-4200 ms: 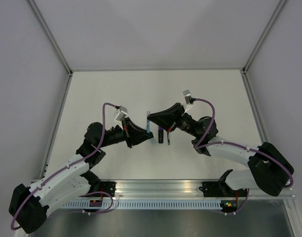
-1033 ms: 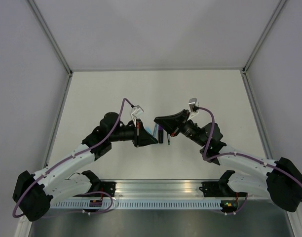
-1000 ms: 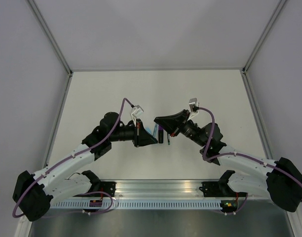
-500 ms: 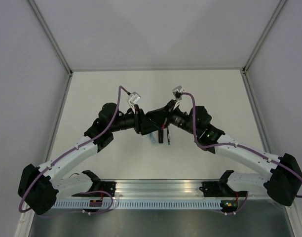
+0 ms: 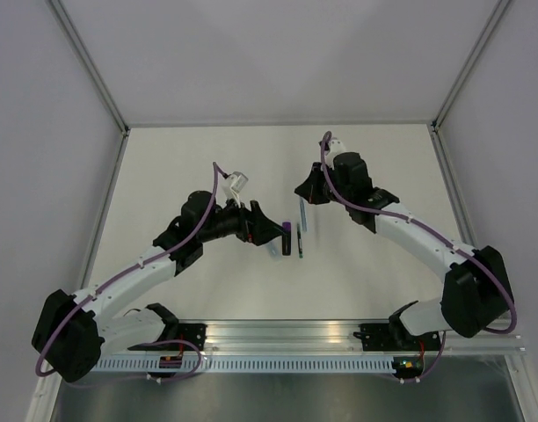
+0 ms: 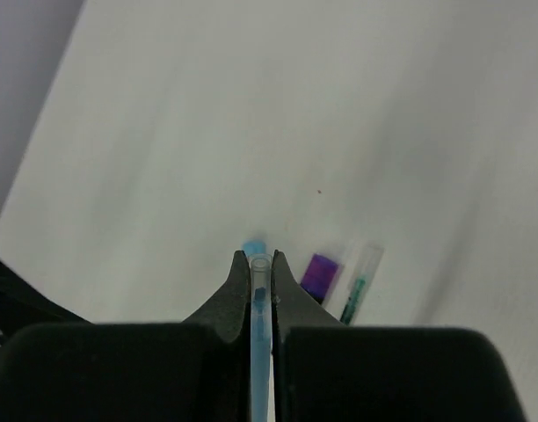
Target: Insert the pens into the pen caps
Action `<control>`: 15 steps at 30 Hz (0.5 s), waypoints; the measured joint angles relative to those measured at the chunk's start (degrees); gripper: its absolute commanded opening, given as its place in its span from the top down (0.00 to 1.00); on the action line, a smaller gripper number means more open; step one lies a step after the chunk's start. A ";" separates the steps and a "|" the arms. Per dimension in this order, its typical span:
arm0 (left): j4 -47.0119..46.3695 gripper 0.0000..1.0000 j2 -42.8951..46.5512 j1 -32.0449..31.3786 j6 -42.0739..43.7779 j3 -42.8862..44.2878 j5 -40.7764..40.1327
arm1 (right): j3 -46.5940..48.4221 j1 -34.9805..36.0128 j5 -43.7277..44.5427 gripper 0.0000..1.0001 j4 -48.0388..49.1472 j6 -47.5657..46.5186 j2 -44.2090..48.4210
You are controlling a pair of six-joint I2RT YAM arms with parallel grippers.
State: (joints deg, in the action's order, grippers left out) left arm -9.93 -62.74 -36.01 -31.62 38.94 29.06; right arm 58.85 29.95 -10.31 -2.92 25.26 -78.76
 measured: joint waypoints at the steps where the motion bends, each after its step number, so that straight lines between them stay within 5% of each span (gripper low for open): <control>1: 0.66 0.00 0.00 0.04 0.07 -0.35 -2.27 | -0.26 -0.13 0.66 1.00 -1.33 -0.28 -1.36; 15: 7.39 0.00 0.98 2.91 0.17 -2.40 -17.27 | -8.48 -1.57 9.20 0.96 -5.92 4.72 -15.06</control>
State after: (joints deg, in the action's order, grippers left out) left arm -2.55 -61.76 -33.10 -31.44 36.53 11.79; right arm 50.37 28.38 -1.10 -8.84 29.98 -93.82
